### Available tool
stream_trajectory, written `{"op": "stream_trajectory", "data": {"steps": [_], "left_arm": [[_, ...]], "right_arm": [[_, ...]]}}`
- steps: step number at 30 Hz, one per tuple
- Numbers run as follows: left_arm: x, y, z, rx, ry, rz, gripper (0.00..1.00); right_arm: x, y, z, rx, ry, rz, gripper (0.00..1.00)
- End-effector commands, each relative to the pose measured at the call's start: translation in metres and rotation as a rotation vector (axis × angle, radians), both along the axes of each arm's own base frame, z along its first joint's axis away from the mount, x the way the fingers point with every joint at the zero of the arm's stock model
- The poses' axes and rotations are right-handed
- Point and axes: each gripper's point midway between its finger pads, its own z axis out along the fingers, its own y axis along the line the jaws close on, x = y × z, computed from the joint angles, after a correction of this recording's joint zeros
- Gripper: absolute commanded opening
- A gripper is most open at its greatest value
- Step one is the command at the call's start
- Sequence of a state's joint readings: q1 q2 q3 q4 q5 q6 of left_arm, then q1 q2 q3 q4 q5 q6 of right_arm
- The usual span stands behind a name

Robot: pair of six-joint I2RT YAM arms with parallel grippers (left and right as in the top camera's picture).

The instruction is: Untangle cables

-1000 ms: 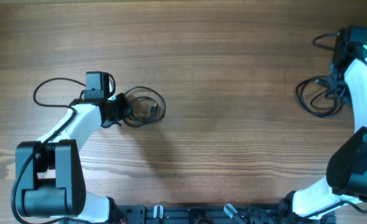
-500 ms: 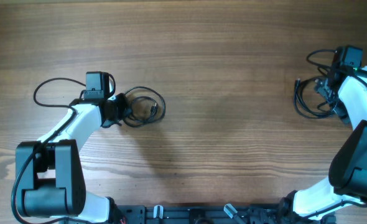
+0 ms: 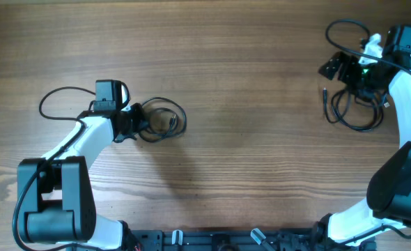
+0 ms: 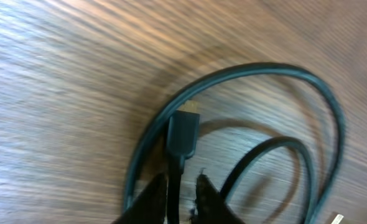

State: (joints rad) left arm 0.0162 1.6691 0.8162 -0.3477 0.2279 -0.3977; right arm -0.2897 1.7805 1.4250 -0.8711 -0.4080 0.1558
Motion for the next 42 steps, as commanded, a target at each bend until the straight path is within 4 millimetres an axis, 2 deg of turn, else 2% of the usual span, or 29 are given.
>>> {"op": "stream_trajectory", "data": {"steps": [1, 4, 5, 6, 8, 9, 10, 12, 14, 15, 17, 19, 21, 23, 27, 29, 30, 33, 36, 39, 41, 42], "left_arm": [[-0.002, -0.027, 0.006, -0.141, -0.029, -0.124, 0.31], [-0.002, -0.036, 0.009, -0.174, -0.038, -0.153, 0.48], [-0.002, -0.039, 0.009, -0.174, -0.039, -0.161, 0.58], [-0.002, -0.043, 0.009, -0.174, -0.041, -0.172, 0.72], [-0.003, -0.047, 0.01, -0.173, -0.044, -0.187, 0.9], [-0.002, -0.048, 0.01, -0.173, -0.049, -0.187, 0.96], [-0.001, -0.048, 0.011, -0.173, -0.052, -0.188, 1.0], [0.0, -0.048, 0.012, -0.175, -0.058, -0.187, 1.0], [0.0, -0.051, 0.018, -0.195, -0.069, -0.194, 1.0], [0.0, -0.051, 0.02, -0.194, -0.075, -0.194, 1.0], [0.0, -0.051, 0.023, -0.193, -0.077, -0.194, 1.0], [0.0, -0.051, 0.023, -0.193, -0.077, -0.194, 1.0], [0.0, -0.051, 0.023, -0.193, -0.077, -0.194, 1.0], [0.0, -0.051, 0.023, -0.193, -0.077, -0.194, 1.0], [0.0, -0.051, 0.023, -0.193, -0.077, -0.194, 1.0], [0.0, -0.051, 0.023, -0.193, -0.077, -0.194, 1.0], [0.0, -0.051, 0.023, -0.194, -0.077, -0.194, 1.0], [0.0, -0.051, 0.023, -0.193, -0.077, -0.194, 1.0], [0.0, -0.051, 0.023, -0.193, -0.077, -0.194, 1.0], [0.0, -0.051, 0.023, -0.193, -0.077, -0.194, 1.0], [0.0, -0.051, 0.023, -0.194, -0.077, -0.194, 1.0], [0.0, -0.051, 0.023, -0.193, -0.077, -0.194, 1.0]], "right_arm": [[0.001, 0.055, 0.015, 0.112, -0.081, 0.231, 1.0], [-0.003, 0.094, 0.013, 0.116, -0.071, 0.329, 1.0], [-0.004, 0.108, 0.011, 0.116, -0.071, 0.363, 1.0], [-0.007, 0.121, 0.009, 0.115, -0.069, 0.395, 1.0], [-0.013, 0.149, 0.006, 0.118, -0.065, 0.464, 1.0], [-0.017, 0.164, 0.005, 0.119, -0.064, 0.504, 1.0], [-0.02, 0.175, 0.005, 0.113, -0.064, 0.534, 1.0], [-0.024, 0.198, 0.001, 0.046, -0.069, 0.593, 1.0], [-0.023, 0.2, -0.009, -0.082, -0.047, 0.571, 1.0], [-0.021, 0.191, -0.014, -0.167, -0.021, 0.508, 1.0], [-0.016, 0.153, -0.021, -0.402, 0.033, 0.296, 0.99], [-0.022, 0.089, -0.012, -0.684, 0.085, -0.039, 1.0], [-0.036, 0.038, 0.005, -0.889, 0.114, -0.228, 1.0], [-0.048, 0.004, 0.012, -0.96, 0.169, -0.302, 1.0], [-0.07, -0.065, 0.011, -0.959, 0.302, -0.443, 1.0], [-0.076, -0.088, 0.003, -0.869, 0.333, -0.524, 1.0], [-0.075, -0.097, -0.006, -0.757, 0.336, -0.577, 1.0], [-0.067, -0.11, -0.02, -0.532, 0.309, -0.633, 1.0], [-0.05, -0.132, -0.019, -0.401, 0.211, -0.666, 1.0], [-0.047, -0.161, -0.014, -0.364, 0.15, -0.743, 1.0], [-0.047, -0.167, -0.014, -0.344, 0.138, -0.755, 1.0], [-0.044, -0.16, -0.015, -0.317, 0.135, -0.706, 1.0]]}}
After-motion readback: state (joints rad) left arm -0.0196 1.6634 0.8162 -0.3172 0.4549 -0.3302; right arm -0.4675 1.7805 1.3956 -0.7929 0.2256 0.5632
